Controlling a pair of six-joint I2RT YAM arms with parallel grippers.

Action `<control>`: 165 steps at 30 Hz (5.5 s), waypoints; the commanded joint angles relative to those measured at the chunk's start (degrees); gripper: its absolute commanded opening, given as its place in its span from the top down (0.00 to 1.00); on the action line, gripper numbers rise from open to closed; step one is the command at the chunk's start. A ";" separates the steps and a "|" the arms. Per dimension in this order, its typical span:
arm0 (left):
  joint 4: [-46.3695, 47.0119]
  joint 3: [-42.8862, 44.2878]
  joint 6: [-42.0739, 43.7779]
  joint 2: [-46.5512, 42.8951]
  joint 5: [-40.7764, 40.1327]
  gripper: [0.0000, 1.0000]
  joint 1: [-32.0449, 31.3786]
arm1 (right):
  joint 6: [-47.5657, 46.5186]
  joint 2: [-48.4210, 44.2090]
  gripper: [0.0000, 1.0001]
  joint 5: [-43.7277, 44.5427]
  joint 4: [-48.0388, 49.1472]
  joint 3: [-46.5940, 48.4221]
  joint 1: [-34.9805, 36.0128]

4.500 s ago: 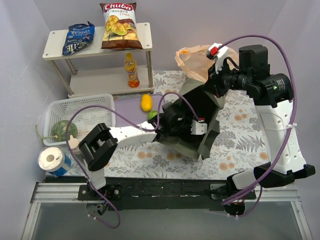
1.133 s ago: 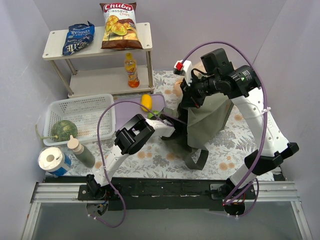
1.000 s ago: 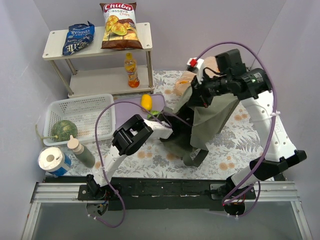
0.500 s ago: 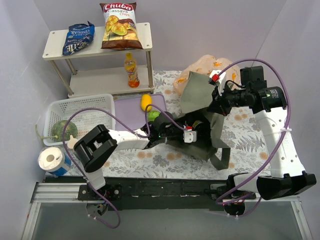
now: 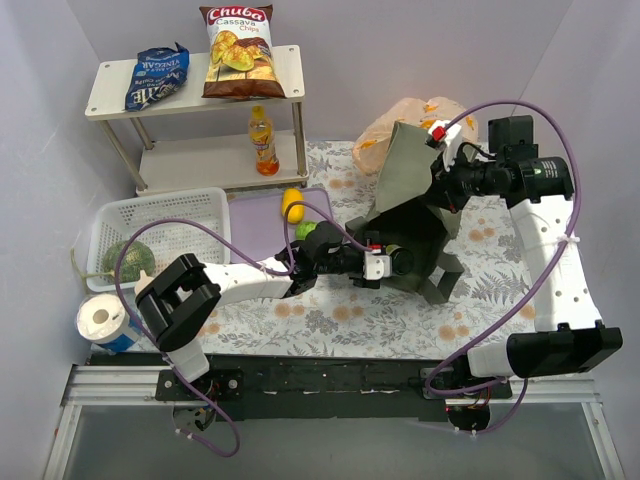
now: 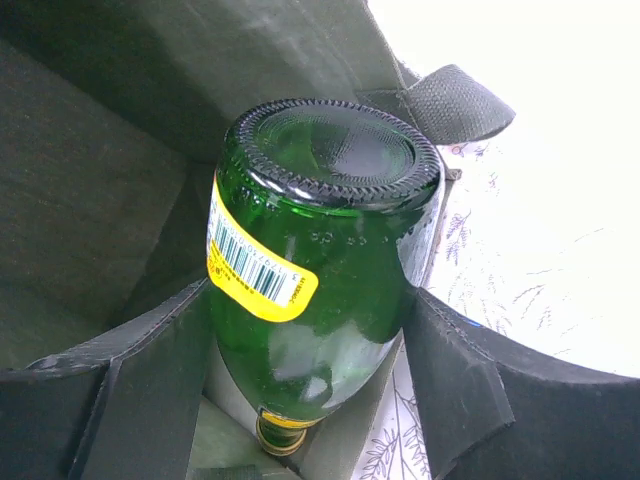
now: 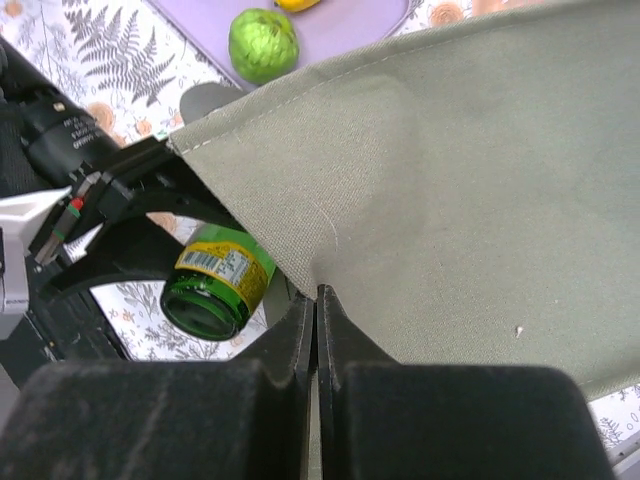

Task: Untie the knot of the grocery bags and take out the mixed food

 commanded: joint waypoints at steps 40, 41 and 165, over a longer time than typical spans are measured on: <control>1.81 -20.39 51.13 -6.93 1.36 1.00 0.10 | 30.91 10.82 0.13 -7.38 12.88 -10.90 11.07; 1.81 -20.57 51.04 -6.84 0.57 1.00 0.10 | 31.70 11.88 0.13 -7.12 13.32 -10.90 11.52; 50.24 -27.61 -48.01 9.67 -3.57 0.08 3.09 | 40.41 -15.26 0.99 0.88 98.14 -67.59 27.34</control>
